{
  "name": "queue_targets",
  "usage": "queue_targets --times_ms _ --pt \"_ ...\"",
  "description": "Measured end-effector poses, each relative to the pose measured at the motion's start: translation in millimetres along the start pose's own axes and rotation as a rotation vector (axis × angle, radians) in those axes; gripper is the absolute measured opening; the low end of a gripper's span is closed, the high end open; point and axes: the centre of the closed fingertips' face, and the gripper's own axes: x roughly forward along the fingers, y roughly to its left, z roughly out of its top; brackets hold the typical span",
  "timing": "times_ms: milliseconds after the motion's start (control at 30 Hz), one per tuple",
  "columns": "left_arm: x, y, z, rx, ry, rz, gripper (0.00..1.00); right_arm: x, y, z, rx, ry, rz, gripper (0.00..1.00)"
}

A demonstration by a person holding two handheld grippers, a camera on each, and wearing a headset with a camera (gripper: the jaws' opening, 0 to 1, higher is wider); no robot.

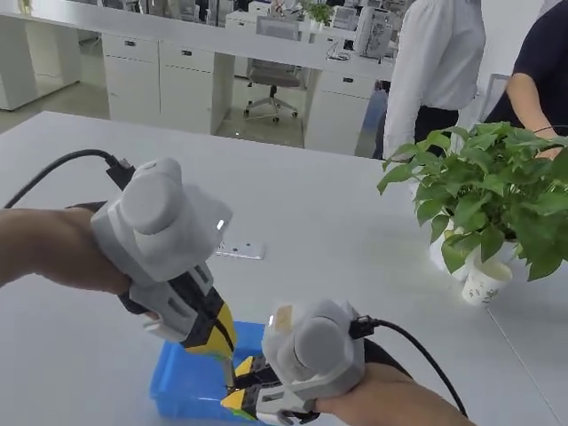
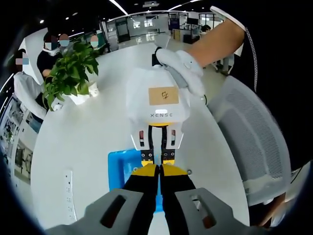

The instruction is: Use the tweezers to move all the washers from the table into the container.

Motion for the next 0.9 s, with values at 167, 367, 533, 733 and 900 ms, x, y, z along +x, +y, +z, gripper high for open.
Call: queue_targets --times_ms 167,367,533,733,900 --pt "2.4 -11.0 -1.3 0.001 -0.002 -0.015 0.04 2.3 13.1 -1.6 0.006 0.002 0.015 0.11" --pt "5.7 -24.0 -2.4 0.003 0.0 -0.03 0.04 5.4 26.0 -2.6 0.015 0.0 0.029 0.11" --pt "9.1 -33.6 -5.5 -0.002 0.004 -0.04 0.04 9.4 37.4 -4.4 0.017 0.003 0.043 0.12" --pt "12.2 -40.1 -8.6 -0.011 0.006 -0.05 0.04 12.1 48.1 -6.6 0.02 0.005 0.054 0.12" --pt "14.3 -45.6 -10.2 -0.012 0.011 -0.058 0.04 13.8 55.3 -8.0 0.028 0.0 0.058 0.12"
